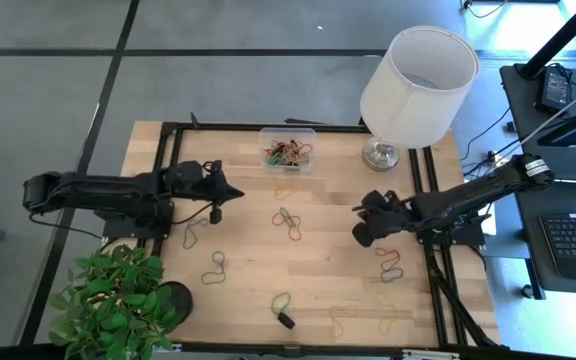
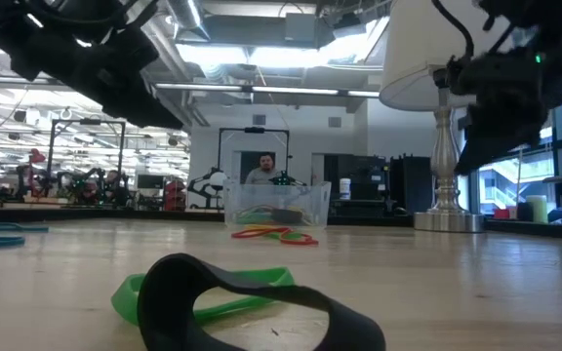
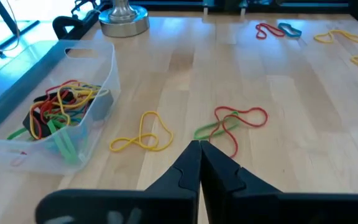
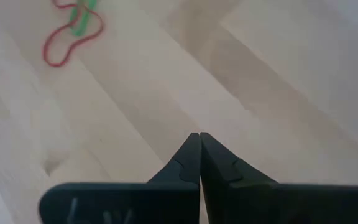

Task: Pick and place rubber bands into bin
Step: Put the red rubber band into the transparent bin

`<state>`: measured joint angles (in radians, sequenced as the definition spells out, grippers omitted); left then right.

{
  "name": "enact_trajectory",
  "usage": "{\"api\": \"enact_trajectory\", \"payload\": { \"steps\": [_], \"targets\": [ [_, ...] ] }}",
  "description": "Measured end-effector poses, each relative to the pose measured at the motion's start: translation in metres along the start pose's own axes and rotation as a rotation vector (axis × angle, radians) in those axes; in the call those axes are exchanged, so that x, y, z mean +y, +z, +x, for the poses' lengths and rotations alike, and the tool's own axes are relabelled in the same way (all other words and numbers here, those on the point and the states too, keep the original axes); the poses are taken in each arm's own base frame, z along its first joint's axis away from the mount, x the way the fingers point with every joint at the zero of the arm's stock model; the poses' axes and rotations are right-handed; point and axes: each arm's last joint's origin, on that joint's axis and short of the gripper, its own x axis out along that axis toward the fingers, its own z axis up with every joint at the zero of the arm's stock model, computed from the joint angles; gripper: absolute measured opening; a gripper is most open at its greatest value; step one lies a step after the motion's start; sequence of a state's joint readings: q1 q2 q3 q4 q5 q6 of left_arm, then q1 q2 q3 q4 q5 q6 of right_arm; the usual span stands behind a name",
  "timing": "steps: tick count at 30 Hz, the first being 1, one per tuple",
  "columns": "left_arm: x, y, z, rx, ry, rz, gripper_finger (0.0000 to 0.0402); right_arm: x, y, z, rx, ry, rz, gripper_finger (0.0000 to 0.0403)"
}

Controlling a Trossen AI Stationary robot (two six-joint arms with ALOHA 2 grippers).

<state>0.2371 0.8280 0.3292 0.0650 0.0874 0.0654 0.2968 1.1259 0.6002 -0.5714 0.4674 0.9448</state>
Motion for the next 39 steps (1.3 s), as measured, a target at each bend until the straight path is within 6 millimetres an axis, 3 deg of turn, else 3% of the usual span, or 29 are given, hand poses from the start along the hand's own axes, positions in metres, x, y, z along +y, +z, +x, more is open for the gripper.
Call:
{"api": "enact_trajectory", "payload": {
  "steps": [7,11,16,27,34,39],
  "targets": [
    [0.0,-0.005,0.0,-0.023,0.001,-0.005,0.0003,0.004,0.011,-0.023,0.205,0.004,0.079,0.0007],
    [0.0,-0.005,0.0,-0.023,0.001,0.002,0.0001,0.007,-0.001,-0.025,0.378,0.025,0.124,0.0005],
    [0.0,-0.005,0.0,-0.023,0.001,0.003,0.0003,0.013,-0.025,-0.026,0.55,-0.071,0.166,0.0005],
    [0.0,-0.006,0.0,-0.022,0.002,0.003,0.0002,0.027,-0.054,-0.015,0.604,-0.208,0.14,0.0032],
    [0.0,-0.006,0.0,-0.021,0.002,0.003,0.0003,0.029,-0.066,-0.006,0.638,-0.29,0.089,0.0088],
    [0.0,-0.006,0.0,-0.021,0.002,0.003,0.0002,0.016,-0.076,0.0,0.672,-0.35,0.085,0.0131]
  ]
}}
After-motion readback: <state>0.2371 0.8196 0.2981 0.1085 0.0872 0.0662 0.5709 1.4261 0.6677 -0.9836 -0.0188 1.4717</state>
